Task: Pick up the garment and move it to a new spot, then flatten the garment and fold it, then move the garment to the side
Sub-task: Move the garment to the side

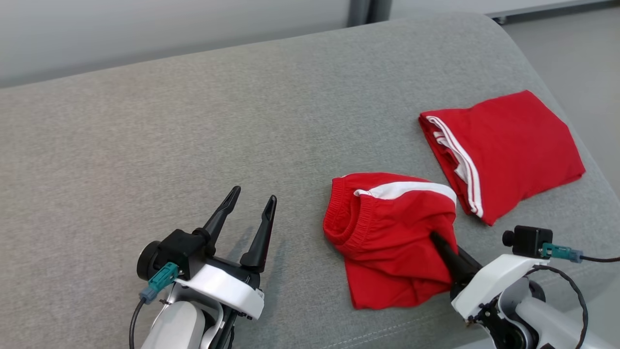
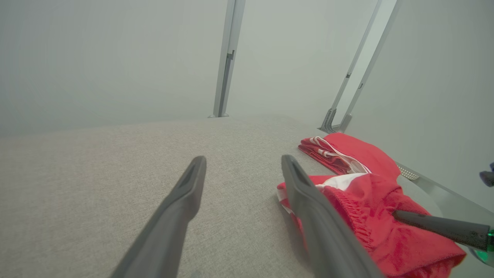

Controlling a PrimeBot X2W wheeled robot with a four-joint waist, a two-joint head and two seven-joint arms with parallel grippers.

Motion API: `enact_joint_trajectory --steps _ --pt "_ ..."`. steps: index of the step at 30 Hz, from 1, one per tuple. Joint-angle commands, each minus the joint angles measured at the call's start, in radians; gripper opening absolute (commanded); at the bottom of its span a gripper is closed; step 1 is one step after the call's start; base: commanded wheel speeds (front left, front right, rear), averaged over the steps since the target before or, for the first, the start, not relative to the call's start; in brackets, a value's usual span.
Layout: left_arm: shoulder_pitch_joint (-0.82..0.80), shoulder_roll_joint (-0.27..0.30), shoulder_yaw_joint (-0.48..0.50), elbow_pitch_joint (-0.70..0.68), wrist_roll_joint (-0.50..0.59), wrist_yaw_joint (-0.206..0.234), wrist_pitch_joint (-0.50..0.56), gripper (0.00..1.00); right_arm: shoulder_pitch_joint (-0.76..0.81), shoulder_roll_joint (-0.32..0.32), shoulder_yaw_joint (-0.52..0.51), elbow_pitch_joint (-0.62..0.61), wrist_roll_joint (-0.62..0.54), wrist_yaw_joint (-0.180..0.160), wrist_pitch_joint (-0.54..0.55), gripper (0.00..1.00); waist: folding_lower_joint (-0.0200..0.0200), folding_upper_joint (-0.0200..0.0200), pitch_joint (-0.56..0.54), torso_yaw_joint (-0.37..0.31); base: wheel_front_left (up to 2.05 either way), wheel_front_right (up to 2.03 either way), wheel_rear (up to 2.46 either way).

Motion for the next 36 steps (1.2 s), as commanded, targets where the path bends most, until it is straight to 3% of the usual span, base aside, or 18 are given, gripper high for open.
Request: enact_joint_trajectory --steps 1,10,22,29,30,31,32,36 --pt "-0.025 0.009 0.031 -0.025 0.007 -0.003 -0.01 1.0 -0.005 -0.015 -0.002 -0.019 -0.022 0.007 -0.022 0.0 0.0 -0.0001 0.012 -0.021 0.0 0.0 0.0" --pt "-0.022 0.018 0.024 -0.005 0.01 -0.006 -0.01 1.0 -0.163 -0.096 -0.09 -0.009 -0.203 0.007 -0.022 0.0 0.0 -0.0001 0.048 -0.006 0.0 0.0 0.0" --pt "-0.043 0.029 -0.002 0.001 0.012 -0.007 -0.01 1.0 -0.297 -0.209 -0.172 0.134 -0.219 0.007 0.006 0.0 0.0 -0.0001 0.118 0.056 0.0 0.0 0.0" --pt "-0.068 0.045 -0.03 0.003 0.014 -0.008 -0.01 1.0 -0.339 -0.219 -0.224 0.299 -0.21 0.007 0.013 0.0 0.0 -0.0001 0.169 0.087 0.0 0.0 0.0" --pt "-0.073 0.046 -0.038 0.003 0.013 -0.008 -0.01 1.0 -0.348 -0.22 -0.234 0.338 -0.215 0.007 0.009 0.05 0.0 -0.0001 0.176 0.093 0.0 0.0 0.0" --pt "-0.077 0.048 -0.045 0.004 0.012 -0.008 -0.01 1.0 -0.36 -0.219 -0.244 0.373 -0.223 0.007 0.003 0.57 0.0 -0.0001 0.182 0.099 0.0 0.0 0.0" --pt "-0.082 0.05 -0.051 0.005 0.011 -0.008 -0.01 1.0 -0.37 -0.219 -0.248 0.408 -0.237 0.007 -0.001 1.0 0.0 -0.0001 0.188 0.105 0.0 0.0 0.0" --pt "-0.093 0.058 -0.062 0.006 0.002 -0.008 -0.01 1.0 -0.414 -0.21 -0.283 0.513 -0.286 0.007 -0.018 1.0 0.0 -0.0001 0.198 0.122 0.0 0.0 0.0"
